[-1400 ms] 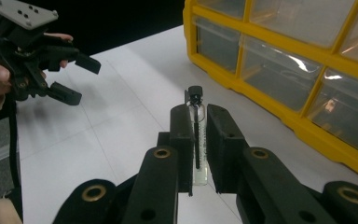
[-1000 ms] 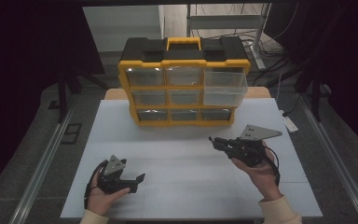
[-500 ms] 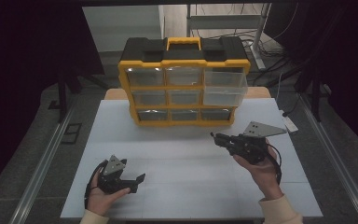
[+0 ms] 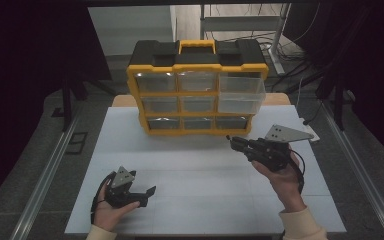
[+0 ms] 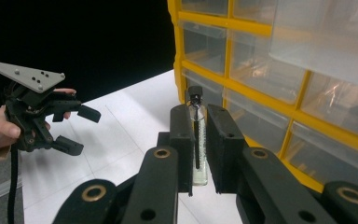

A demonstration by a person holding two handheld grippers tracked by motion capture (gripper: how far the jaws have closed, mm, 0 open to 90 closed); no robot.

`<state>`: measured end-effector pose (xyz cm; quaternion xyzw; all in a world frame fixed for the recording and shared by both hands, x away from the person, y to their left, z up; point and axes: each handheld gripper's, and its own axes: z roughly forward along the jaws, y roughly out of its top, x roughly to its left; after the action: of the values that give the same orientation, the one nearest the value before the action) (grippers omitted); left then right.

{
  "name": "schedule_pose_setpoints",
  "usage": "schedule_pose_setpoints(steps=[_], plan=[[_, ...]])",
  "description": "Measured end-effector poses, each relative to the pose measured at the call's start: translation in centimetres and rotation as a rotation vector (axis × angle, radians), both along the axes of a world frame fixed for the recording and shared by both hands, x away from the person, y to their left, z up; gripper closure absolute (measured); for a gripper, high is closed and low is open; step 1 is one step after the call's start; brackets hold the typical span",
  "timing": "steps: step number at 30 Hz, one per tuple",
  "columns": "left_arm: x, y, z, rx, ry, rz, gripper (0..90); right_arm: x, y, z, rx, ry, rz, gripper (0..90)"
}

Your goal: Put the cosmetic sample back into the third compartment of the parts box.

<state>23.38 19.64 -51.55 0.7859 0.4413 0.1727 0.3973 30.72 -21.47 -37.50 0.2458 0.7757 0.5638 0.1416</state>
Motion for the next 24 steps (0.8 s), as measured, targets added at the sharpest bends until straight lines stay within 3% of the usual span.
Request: schedule_pose_setpoints(steps=[13,24], plan=[[0.0,0.1,0.0,-0.004,-0.001,0.004,9.6,0.4,0.3,2.5,0.011,-0.036,-0.012,80.8],[0.0,0.1,0.0,-0.002,0.002,0.001,9.6,0.7,0.5,3.6,0.032,-0.041,-0.014,80.9]])
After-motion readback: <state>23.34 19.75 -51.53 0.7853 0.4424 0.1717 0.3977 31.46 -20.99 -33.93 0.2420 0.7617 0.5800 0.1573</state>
